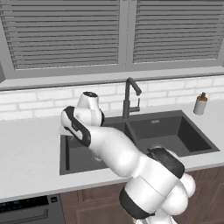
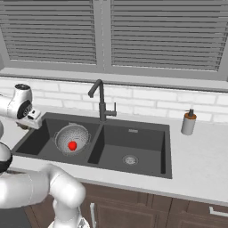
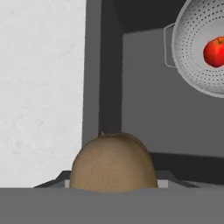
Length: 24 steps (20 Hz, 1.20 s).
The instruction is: Put the colander in the sink, put the apple, kiwi in the colander, and turn on the sink faucet and pour water over the colander.
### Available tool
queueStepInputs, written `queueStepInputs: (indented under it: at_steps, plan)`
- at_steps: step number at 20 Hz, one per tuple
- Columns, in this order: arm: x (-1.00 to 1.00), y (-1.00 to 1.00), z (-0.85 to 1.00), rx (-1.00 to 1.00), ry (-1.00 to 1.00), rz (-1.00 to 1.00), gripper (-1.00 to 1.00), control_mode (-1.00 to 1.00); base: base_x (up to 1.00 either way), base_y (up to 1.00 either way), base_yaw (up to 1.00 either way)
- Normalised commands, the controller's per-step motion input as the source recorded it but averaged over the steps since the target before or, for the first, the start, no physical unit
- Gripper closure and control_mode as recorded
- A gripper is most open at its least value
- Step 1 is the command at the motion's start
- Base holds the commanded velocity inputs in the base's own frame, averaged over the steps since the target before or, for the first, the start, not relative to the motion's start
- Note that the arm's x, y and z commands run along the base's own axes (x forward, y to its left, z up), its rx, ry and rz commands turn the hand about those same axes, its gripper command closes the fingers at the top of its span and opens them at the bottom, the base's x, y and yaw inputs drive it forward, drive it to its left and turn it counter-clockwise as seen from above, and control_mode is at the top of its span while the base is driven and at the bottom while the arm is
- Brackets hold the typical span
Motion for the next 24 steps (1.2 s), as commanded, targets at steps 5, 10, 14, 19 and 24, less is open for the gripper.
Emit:
queueStepInputs:
  at_steps: [5, 10, 14, 19, 24]
  plan:
    - [0.67, -0.37, 0.18, -0.08, 0.08, -0.17, 1.0, -1.0, 0.0, 0.0, 0.0]
    - [0.46, -0.38, -0.19, -0.1, 0.0, -0.17, 1.0, -1.0, 0.0, 0.0, 0.0]
    - [0.09, -0.38, -0.6, -0.08, -0.06, -0.16, 1.0, -1.0, 0.0, 0.0, 0.0]
    - [0.0, -0.57, -0.66, 0.0, -0.12, -0.1, 1.0, -1.0, 0.0, 0.0, 0.0]
    - [0.0, -0.75, -0.53, 0.0, -0.02, -0.03, 1.0, -1.0, 0.0, 0.0, 0.0]
